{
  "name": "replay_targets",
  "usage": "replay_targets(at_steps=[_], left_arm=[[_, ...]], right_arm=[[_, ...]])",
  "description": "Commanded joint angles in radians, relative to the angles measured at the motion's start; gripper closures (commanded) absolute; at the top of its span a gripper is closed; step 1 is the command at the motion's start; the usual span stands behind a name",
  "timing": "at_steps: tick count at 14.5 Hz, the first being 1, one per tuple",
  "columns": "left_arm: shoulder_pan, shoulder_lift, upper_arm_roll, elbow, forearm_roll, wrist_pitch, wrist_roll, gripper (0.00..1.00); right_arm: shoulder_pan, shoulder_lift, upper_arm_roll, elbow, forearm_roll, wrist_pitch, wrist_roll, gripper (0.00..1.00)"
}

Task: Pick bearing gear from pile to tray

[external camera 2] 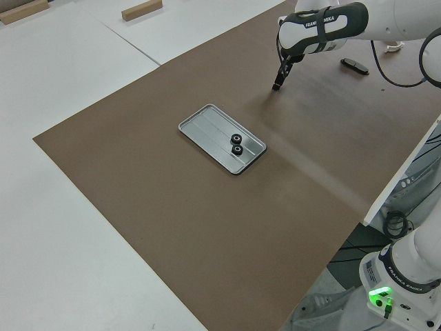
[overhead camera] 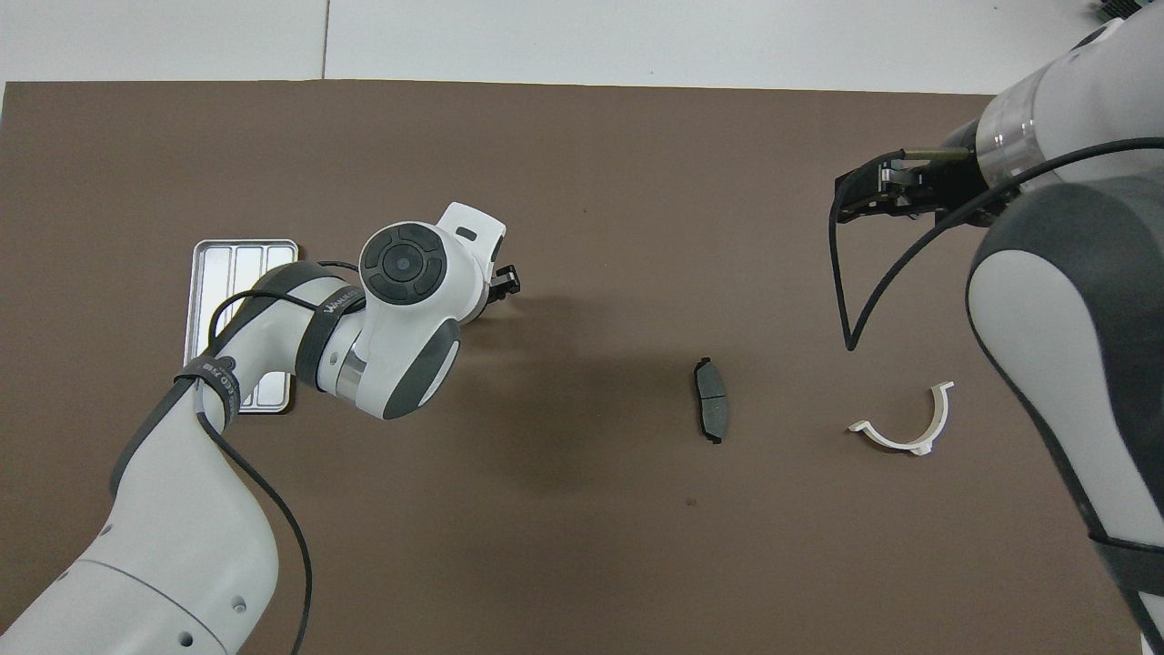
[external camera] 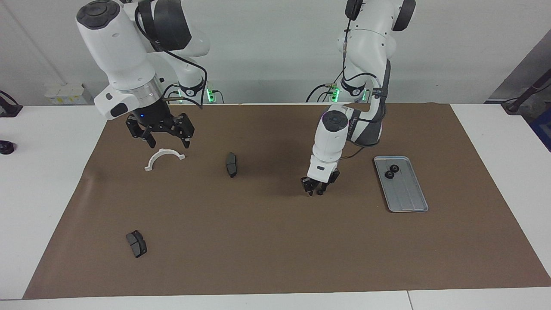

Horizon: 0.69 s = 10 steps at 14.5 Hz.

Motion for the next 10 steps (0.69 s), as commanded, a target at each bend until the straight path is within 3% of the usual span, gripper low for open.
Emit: replay_targets(at_steps=[1,3,5,6,7,8,10], left_arm=[[-0.013,-0.014,0.015,-0.047,0.022,0.023,-0.018,0.49],[-0.013,-0.016,0.015,-0.047,0.022,0.023,-0.018,0.50],[-0.007,-0.014,0.015,-0.045,0.024,0.026,-0.015,0.58],[-0.004,-0.013,0.015,-0.042,0.025,0.028,-0.015,0.64],[-0.004,-0.013,0.015,-0.042,0.026,0.035,-0.015,0.76],[-0.004,-0.013,0.015,-0.045,0.026,0.041,-0.015,1.00],[0.002,-0.013,0.015,-0.038,0.026,0.037,-0.009,1.00]], right_arm=[[-0.054,-0.075,0.016,-0.128,0.016,0.014,-0.019,0.00],[-0.057,-0.102,0.015,-0.176,0.007,0.025,-0.019,0.00],[-0.082,-0.109,0.016,-0.184,0.005,0.023,-0.024,0.00],[-0.083,-0.114,0.016,-0.190,0.007,0.023,-0.045,0.00],[-0.093,-0.116,0.016,-0.193,0.005,0.023,-0.071,0.00],[-0.097,-0.122,0.016,-0.204,0.007,0.026,-0.079,0.00],[-0.097,-0.131,0.016,-0.225,0.007,0.055,-0.081,0.00]])
